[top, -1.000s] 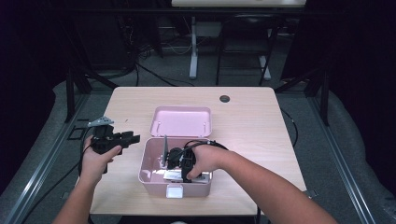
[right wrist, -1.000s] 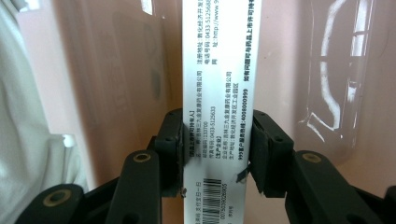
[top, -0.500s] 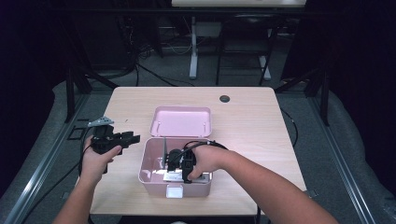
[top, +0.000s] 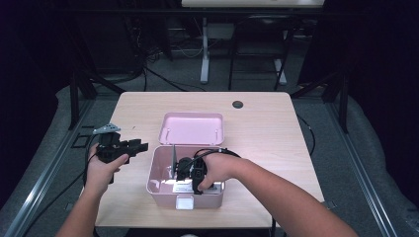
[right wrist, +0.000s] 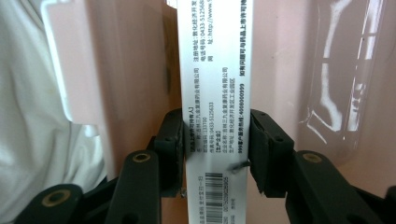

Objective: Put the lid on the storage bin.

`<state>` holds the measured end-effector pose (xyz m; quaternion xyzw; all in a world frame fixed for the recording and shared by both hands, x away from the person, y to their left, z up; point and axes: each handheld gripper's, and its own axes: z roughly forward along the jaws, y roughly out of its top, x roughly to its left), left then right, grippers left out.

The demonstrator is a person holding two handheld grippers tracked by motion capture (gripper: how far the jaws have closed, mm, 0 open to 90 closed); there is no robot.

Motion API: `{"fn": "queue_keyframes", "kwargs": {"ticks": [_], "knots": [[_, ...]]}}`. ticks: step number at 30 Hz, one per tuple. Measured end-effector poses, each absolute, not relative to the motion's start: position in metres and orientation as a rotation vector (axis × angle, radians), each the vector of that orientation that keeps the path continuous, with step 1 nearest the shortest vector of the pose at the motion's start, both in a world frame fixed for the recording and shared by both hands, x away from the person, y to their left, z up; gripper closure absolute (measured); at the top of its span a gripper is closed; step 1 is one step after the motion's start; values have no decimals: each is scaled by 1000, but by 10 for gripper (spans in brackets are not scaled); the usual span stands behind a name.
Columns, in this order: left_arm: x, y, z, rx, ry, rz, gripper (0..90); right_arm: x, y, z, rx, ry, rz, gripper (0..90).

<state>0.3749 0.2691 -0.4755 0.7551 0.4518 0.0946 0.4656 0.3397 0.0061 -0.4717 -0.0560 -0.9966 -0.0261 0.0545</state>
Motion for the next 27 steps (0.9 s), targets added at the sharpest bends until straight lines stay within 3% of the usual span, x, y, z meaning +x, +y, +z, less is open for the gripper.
{"fn": "queue_keyframes", "kwargs": {"ticks": [27], "knots": [[375, 270, -476, 1853, 1114, 231, 539, 338, 3, -462, -187, -3042, -116, 598]]}}
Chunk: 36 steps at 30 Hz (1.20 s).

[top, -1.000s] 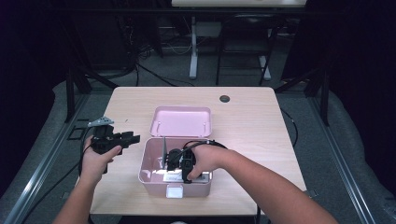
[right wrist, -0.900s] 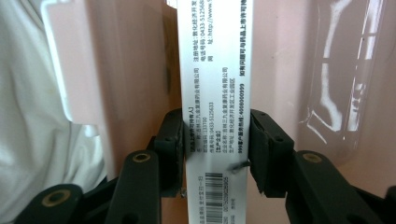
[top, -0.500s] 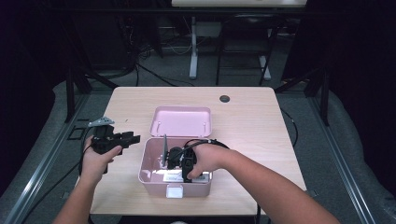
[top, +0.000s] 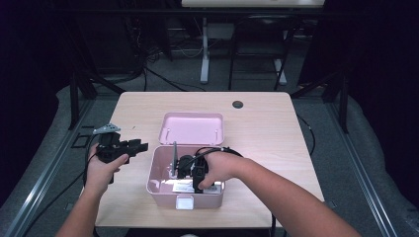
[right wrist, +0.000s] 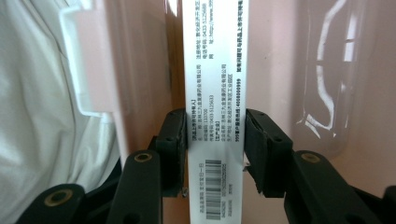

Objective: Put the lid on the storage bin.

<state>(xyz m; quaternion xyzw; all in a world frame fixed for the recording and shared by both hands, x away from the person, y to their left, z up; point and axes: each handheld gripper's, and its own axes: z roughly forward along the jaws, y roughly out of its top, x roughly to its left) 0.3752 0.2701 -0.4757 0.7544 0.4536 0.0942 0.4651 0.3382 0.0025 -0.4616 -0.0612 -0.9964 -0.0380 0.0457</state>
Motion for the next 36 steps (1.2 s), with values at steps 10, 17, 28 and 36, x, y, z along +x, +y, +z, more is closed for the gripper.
{"fn": "queue_keyframes", "kwargs": {"ticks": [10, 17, 28, 36], "knots": [[374, 268, -475, 1851, 1107, 234, 539, 337, -6, -424, -222, -3091, -196, 599], [372, 266, -473, 1858, 1092, 237, 539, 337, -13, -411, -244, -3121, -214, 595], [370, 262, -469, 1868, 1071, 230, 543, 346, -27, -399, -356, -3131, -315, 594], [369, 261, -468, 1877, 1054, 226, 555, 355, -37, -393, -433, -3142, -396, 581]]}}
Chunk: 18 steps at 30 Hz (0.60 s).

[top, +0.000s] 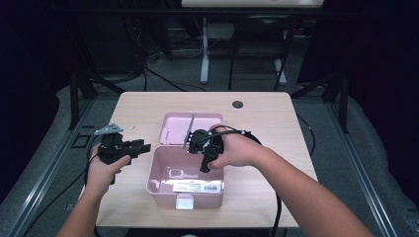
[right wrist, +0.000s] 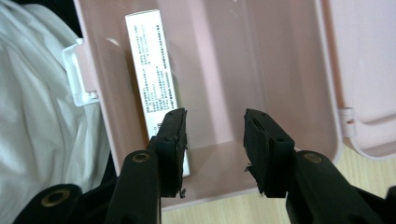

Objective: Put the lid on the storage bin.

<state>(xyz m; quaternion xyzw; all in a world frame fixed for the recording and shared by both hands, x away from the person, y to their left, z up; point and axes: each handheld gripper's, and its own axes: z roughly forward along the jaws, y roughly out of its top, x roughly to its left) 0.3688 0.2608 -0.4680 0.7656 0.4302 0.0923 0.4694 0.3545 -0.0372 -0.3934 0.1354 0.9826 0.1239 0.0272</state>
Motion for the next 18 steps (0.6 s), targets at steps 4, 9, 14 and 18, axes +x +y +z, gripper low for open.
{"fn": "queue_keyframes", "kwargs": {"ticks": [4, 9, 14, 18], "knots": [[368, 260, -468, 1872, 1056, 227, 555, 356, -42, -392, 430, 3015, 408, 579], [367, 259, -467, 1864, 1043, 223, 554, 356, -49, -389, 451, 2998, 442, 580], [366, 258, -466, 1874, 1034, 218, 565, 357, -58, -386, 500, 2963, 521, 584], [365, 255, -466, 1882, 1029, 218, 570, 359, -66, -388, 559, 2924, 559, 584]]}}
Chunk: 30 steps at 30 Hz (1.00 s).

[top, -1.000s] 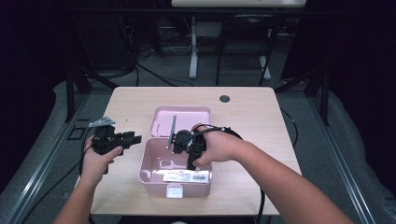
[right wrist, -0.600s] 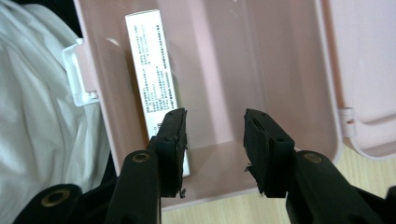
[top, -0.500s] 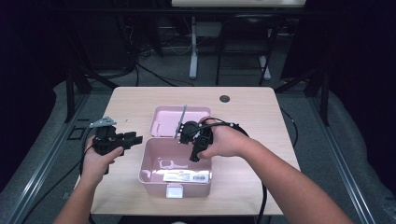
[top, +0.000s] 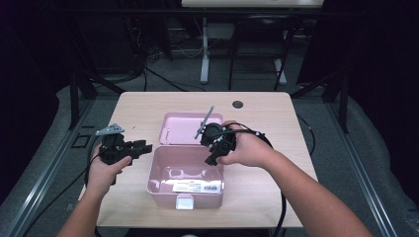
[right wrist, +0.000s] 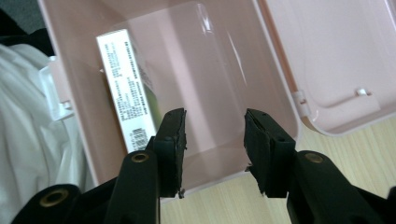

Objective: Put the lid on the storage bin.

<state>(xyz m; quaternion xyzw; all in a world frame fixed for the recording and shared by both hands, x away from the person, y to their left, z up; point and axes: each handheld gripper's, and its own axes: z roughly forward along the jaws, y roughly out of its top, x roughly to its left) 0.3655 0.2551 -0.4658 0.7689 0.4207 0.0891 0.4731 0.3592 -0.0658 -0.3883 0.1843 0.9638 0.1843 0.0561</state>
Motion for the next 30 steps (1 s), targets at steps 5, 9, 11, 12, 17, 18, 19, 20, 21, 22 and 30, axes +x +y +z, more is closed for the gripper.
{"fn": "queue_keyframes", "kwargs": {"ticks": [5, 9, 11, 12, 17, 18, 19, 20, 21, 22, 30], "knots": [[365, 251, -466, 1894, 1011, 219, 599, 363, -72, -392, 621, 2879, 587, 570], [364, 248, -468, 1901, 1008, 222, 599, 365, -76, -393, 667, 2835, 613, 567], [364, 247, -469, 1904, 1012, 238, 603, 365, -78, -394, 684, 2812, 606, 567], [364, 247, -469, 1913, 1011, 241, 605, 366, -79, -394, 695, 2804, 606, 566], [363, 243, -470, 1931, 992, 276, 639, 369, -81, -396, 738, 2750, 624, 557], [363, 242, -471, 1935, 990, 274, 645, 370, -82, -397, 750, 2744, 628, 557], [363, 241, -472, 1942, 988, 274, 650, 371, -83, -398, 766, 2734, 634, 558], [363, 240, -473, 1946, 990, 271, 654, 372, -83, -398, 777, 2725, 642, 557], [363, 239, -474, 1949, 988, 274, 663, 373, -84, -398, 789, 2713, 649, 558], [363, 239, -475, 1956, 990, 270, 669, 374, -85, -399, 806, 2705, 660, 558], [363, 235, -477, 1972, 984, 265, 717, 384, -93, -403, 914, 2625, 713, 552]]}}
